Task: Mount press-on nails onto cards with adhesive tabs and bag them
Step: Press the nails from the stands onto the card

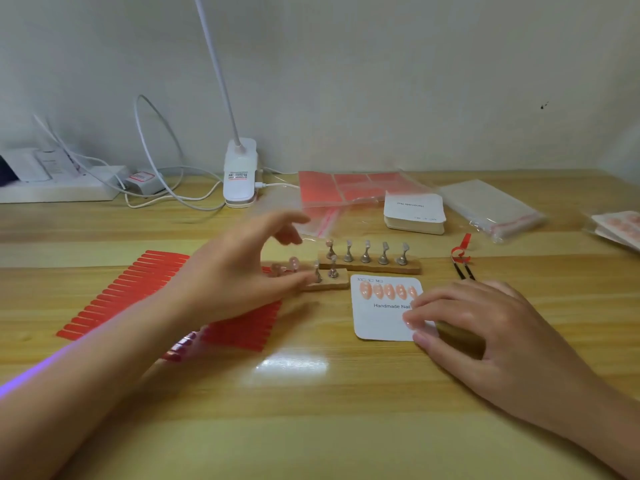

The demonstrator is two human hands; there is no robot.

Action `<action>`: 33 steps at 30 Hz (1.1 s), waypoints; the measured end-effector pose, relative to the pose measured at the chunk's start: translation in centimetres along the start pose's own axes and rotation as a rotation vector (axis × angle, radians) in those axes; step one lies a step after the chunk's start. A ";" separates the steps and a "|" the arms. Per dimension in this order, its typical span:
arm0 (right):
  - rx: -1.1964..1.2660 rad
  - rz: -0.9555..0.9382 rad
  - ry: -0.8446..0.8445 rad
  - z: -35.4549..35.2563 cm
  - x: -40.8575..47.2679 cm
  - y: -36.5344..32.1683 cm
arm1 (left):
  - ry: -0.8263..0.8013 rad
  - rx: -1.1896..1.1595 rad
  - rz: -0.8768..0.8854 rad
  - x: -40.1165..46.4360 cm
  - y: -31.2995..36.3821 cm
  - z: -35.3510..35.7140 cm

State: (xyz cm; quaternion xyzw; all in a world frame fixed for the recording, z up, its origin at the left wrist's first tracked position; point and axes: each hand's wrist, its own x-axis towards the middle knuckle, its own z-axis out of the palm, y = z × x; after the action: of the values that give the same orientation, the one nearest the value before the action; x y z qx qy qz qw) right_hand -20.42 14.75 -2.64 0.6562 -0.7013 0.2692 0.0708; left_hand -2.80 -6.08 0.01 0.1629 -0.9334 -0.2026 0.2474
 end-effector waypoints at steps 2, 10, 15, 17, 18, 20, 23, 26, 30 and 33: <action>0.031 0.002 0.000 0.0 0.0 0.0 | -0.025 -0.019 -0.031 -0.2 -0.5 0.5; 0.021 -0.003 -0.007 -0.3 0.3 -0.3 | 0.017 -0.314 -0.132 -0.1 -1.0 1.2; -0.011 -0.001 -0.034 -1.0 1.1 -0.6 | 0.012 -0.347 -0.168 0.0 -1.2 0.9; -0.022 -0.011 -0.031 -1.2 1.9 -1.0 | -0.006 -0.327 -0.159 -0.1 -1.3 0.8; -0.024 -0.018 -0.026 -1.3 2.3 -1.2 | -0.009 -0.318 -0.157 -0.1 -1.3 0.8; -0.015 -0.028 -0.019 -1.4 3.4 -1.7 | -0.008 -0.300 -0.154 -0.1 -1.3 0.8; 0.009 -0.050 -0.003 -1.0 5.1 -2.7 | -0.009 -0.301 -0.159 -0.2 -1.2 0.8; 0.017 -0.073 0.008 0.0 6.7 -3.9 | -0.007 -0.309 -0.171 -0.2 -1.1 0.8; 0.046 -0.087 -0.025 1.5 8.5 -4.9 | 0.000 -0.350 -0.174 -0.2 -1.0 0.8; 0.020 -0.107 -0.050 2.5 9.4 -5.3 | -0.006 -0.368 -0.150 -0.2 -0.9 0.7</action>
State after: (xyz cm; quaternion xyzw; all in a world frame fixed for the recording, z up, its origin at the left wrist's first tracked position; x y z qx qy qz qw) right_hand -15.91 5.30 1.02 0.6999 -0.6642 0.2555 0.0607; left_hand -2.79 -6.55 -1.01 0.1836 -0.8665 -0.3882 0.2546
